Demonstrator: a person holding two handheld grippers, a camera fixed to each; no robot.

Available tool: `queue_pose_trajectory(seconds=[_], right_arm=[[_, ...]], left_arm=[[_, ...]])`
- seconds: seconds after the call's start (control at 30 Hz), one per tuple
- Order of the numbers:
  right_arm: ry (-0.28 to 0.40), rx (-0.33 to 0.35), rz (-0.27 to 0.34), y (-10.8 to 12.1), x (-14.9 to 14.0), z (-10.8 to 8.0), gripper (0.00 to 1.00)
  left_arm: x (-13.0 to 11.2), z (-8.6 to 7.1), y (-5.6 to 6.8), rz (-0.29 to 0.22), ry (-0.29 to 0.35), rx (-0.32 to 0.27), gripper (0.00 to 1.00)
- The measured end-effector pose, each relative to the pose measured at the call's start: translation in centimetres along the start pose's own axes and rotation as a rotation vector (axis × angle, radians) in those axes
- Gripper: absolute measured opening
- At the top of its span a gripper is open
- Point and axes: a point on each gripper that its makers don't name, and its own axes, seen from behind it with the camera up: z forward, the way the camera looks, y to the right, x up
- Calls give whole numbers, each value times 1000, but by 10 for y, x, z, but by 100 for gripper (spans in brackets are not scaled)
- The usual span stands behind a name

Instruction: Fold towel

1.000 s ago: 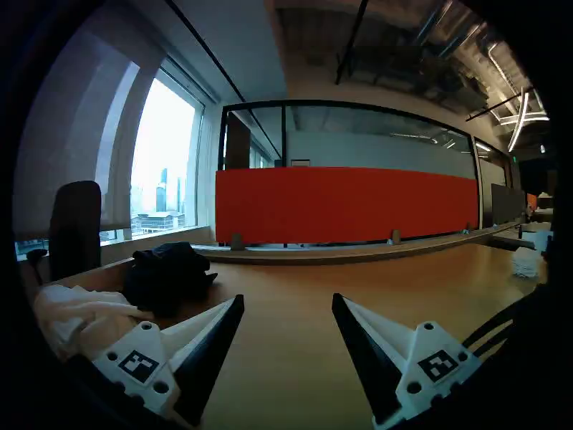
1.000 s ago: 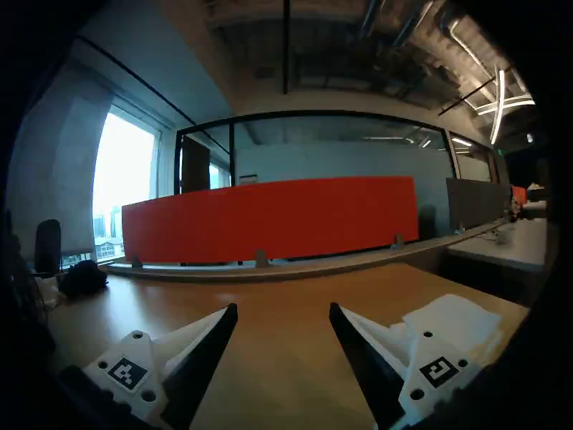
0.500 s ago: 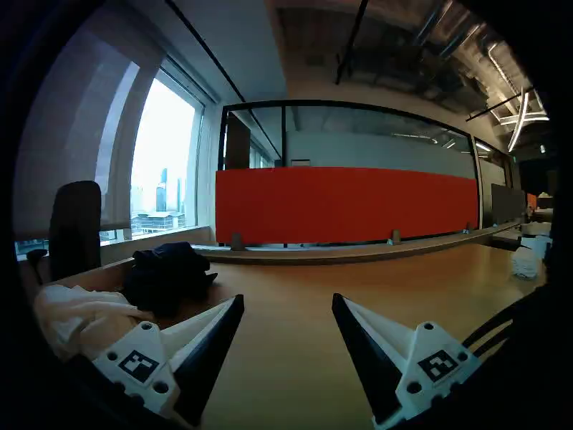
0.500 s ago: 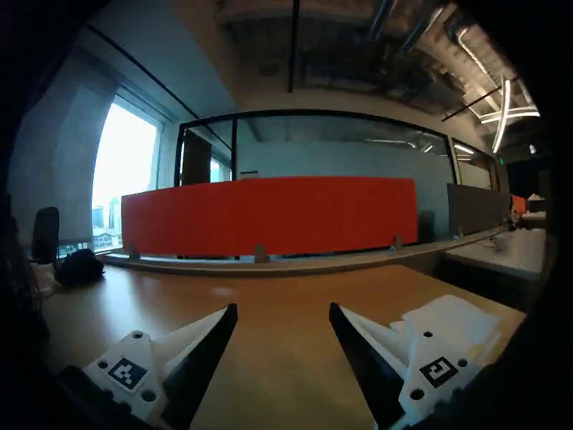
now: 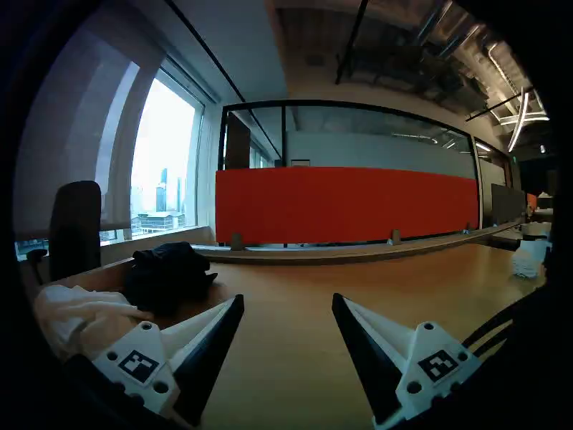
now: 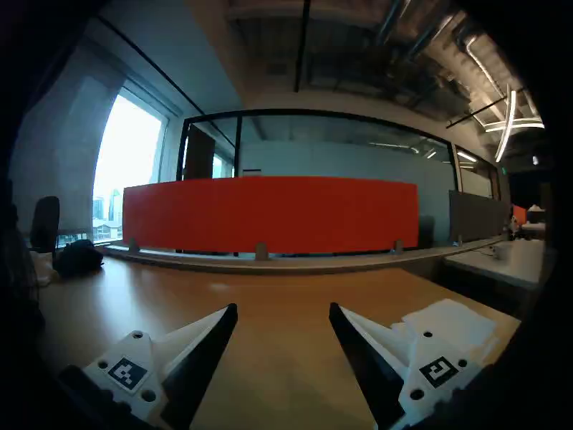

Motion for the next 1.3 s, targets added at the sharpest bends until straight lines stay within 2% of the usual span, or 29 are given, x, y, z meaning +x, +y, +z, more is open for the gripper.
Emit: queue_pose_trajectory(seconds=[1.3], right_arm=[[-2, 0, 1, 1, -2, 1, 100]], left_arm=[[3, 0, 0, 0, -1, 0, 91]])
